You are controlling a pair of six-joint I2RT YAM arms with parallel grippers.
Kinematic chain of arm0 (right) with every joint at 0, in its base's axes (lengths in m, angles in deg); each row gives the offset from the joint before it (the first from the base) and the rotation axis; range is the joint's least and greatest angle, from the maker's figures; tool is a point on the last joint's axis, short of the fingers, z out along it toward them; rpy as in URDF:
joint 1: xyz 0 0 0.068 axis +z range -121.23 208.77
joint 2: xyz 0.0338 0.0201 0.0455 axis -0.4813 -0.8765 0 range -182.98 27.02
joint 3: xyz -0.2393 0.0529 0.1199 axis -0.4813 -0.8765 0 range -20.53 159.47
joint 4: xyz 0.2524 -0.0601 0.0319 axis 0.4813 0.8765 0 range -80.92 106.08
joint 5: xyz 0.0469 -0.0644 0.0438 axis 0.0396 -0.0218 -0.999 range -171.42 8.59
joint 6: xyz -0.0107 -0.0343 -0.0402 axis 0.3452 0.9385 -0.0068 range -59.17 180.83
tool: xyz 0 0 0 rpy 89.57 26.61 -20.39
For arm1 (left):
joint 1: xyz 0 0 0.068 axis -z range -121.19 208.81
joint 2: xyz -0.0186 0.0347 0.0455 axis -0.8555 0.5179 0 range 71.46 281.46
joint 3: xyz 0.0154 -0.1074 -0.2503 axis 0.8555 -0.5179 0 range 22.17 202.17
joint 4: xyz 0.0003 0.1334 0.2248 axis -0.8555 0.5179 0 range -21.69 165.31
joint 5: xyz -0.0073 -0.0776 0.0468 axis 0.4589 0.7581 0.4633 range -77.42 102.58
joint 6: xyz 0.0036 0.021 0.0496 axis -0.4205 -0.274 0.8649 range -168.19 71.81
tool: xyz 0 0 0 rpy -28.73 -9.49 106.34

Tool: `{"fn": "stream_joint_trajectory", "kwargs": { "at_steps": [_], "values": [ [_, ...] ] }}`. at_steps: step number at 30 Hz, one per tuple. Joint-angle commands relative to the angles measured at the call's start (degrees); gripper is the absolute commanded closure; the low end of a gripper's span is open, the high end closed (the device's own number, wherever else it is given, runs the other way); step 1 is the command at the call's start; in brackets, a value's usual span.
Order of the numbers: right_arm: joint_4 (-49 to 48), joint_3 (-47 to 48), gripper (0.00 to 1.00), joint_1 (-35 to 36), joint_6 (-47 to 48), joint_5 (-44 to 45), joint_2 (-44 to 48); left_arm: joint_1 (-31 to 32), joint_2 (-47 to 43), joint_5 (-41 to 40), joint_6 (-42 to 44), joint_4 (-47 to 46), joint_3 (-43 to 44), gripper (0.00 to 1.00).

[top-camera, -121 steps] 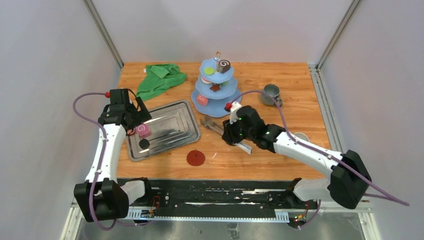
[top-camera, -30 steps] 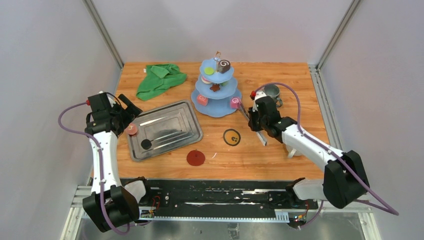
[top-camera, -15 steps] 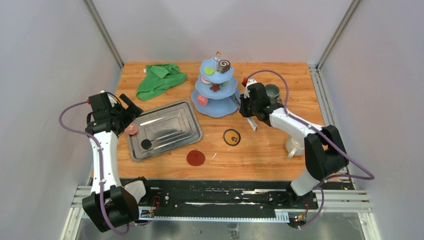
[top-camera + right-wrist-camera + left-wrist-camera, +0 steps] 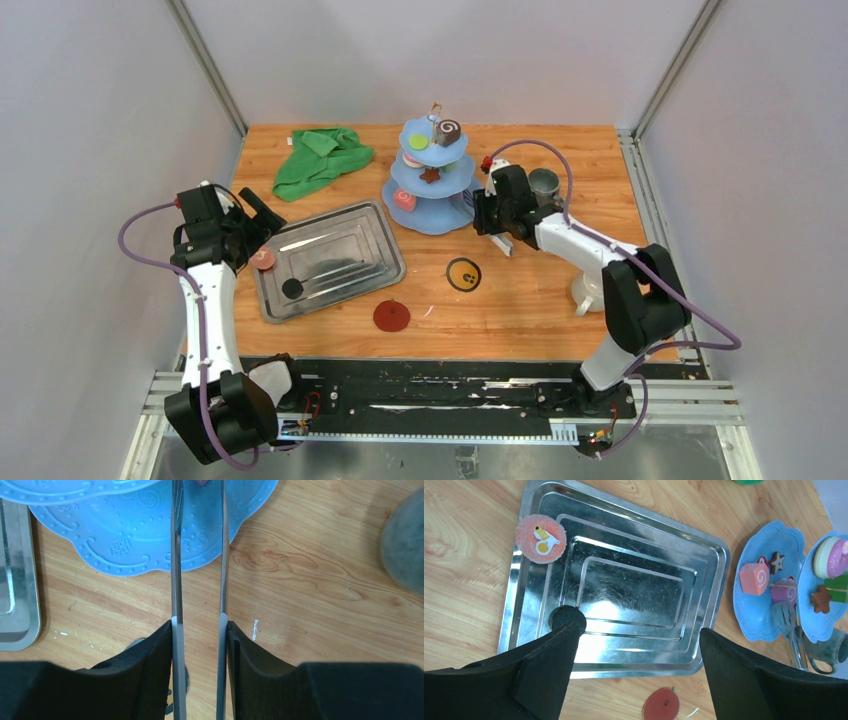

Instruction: Serve the afternoon tea

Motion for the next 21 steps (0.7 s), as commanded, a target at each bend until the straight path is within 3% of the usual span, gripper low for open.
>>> {"fn": "stream_joint_trajectory", "kwargs": {
  "at_steps": [1,12,21],
  "values": [
    [-0.6,-0.4,0.60,-1.1,-0.2,-0.6,4.4,0.3,-0.3,0.7,0.4,-0.8,0.5,0.06],
    [2.4,-9.9,0.68,0.0,-2.9,-5.3,19.4,2.9,-0.6,-1.9,1.0,0.0,1.2,0.06],
    [3.8,-14.5,0.68,12.4,-3.7,-5.4,22.0,4.4,-0.7,-3.2,0.9,0.4,1.6,0.06]
  ]
}}
